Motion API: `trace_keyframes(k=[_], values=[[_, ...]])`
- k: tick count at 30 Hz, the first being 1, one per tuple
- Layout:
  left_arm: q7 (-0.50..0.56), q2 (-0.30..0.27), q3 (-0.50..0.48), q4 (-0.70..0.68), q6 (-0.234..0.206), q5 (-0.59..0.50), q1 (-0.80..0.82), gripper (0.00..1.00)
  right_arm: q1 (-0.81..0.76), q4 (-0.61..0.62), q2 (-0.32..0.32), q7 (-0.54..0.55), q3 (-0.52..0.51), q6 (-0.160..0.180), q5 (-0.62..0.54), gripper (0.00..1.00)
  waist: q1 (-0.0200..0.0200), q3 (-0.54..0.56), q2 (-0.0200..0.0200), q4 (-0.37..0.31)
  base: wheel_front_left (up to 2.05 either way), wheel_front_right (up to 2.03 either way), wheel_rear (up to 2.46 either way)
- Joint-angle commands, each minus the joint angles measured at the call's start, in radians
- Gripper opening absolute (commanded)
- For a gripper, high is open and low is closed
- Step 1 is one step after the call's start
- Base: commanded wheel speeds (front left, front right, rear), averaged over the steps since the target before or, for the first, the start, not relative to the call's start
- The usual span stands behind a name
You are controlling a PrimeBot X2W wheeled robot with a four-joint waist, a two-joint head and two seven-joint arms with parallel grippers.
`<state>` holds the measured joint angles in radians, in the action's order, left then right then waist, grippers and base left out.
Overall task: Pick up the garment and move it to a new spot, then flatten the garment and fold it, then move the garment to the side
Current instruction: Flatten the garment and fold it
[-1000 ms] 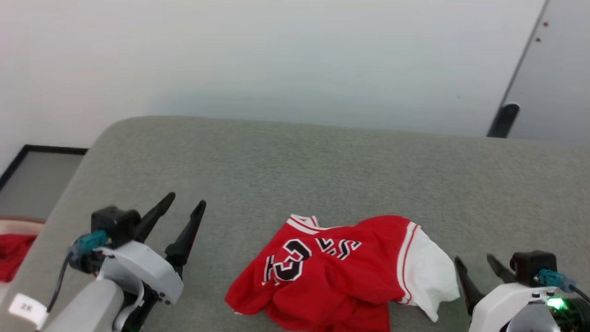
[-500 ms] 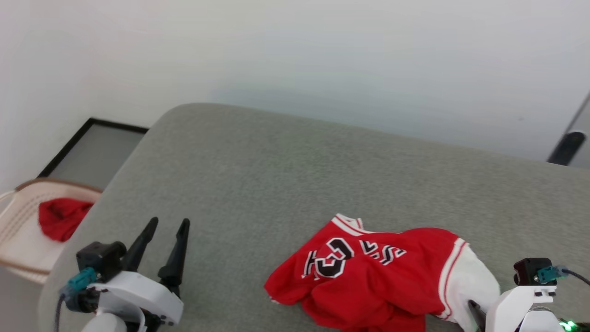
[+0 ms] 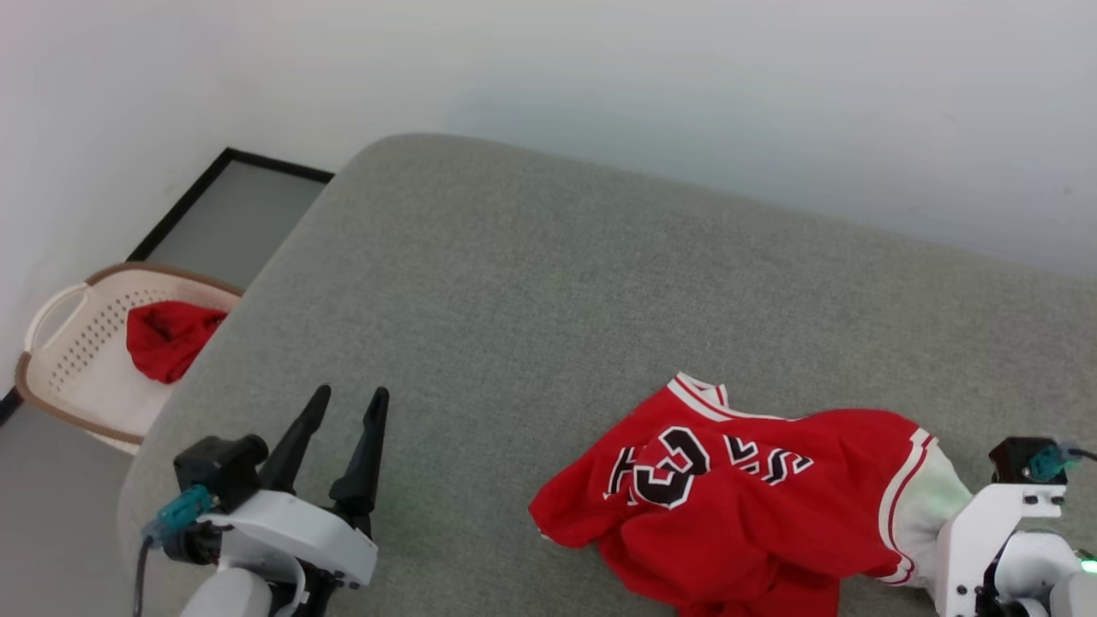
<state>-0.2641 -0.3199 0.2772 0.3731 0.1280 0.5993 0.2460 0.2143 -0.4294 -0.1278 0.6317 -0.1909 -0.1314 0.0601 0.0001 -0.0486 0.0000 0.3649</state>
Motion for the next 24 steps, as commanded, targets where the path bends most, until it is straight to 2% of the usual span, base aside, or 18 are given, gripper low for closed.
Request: trace_keyframes(k=[1, 11, 17, 24], values=[[0.000, -0.001, -0.004, -0.004, 0.004, 0.009, 0.004, 1.00, -0.013, -0.031, -0.006, 0.003, -0.006, 0.002, -0.011, 0.00, -0.0001, -0.009, 0.0000, -0.004, 0.00, 0.00, 0.00], [0.001, -0.012, -0.004, 0.001, 0.004, 0.023, -0.008, 1.00, 0.044, 0.016, -0.086, 0.010, -0.032, 0.002, 0.007, 0.00, -0.0001, -0.006, 0.0000, -0.061, 0.00, 0.00, 0.00], [0.000, -0.016, 0.016, 0.010, 0.004, 0.021, 0.009, 1.00, 0.007, 0.045, -0.158, 0.048, -0.063, 0.002, 0.007, 0.00, -0.0001, -0.013, 0.0000, -0.081, 0.00, 0.00, 0.00], [0.000, -0.024, 0.041, 0.022, 0.004, 0.044, 0.030, 1.00, -0.051, 0.033, -0.174, 0.124, -0.114, 0.002, 0.016, 0.00, -0.0001, -0.026, 0.0000, -0.093, 0.00, 0.00, 0.00]])
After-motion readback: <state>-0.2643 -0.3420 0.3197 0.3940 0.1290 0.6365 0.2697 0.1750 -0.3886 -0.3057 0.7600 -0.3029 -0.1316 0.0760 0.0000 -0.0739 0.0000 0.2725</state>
